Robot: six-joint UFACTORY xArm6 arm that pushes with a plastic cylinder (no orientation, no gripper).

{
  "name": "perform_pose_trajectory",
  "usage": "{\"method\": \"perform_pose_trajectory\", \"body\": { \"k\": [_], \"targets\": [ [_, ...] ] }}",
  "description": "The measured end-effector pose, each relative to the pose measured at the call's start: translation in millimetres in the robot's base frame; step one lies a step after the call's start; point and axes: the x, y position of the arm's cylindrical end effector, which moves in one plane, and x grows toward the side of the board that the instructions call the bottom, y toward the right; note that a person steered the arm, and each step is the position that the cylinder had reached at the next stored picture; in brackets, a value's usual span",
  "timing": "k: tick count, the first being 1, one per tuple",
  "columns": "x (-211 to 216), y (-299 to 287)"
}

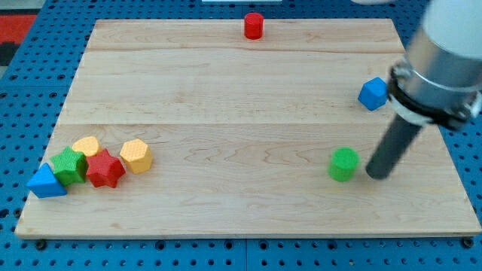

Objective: Push the green circle towards the bottom left corner

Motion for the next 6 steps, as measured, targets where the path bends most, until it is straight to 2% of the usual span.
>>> {"method": "perform_pose_trajectory", "body": {
  "k": [1,2,3,4,5,6],
  "targets": [
    [-24.9,-24.2],
    [-25.0,-139.4],
    [-42.6,-76.6],
    [-13.4,-26.3],
    [2.8,-93.5],
    [-2.6,-161.2]
  ]
}}
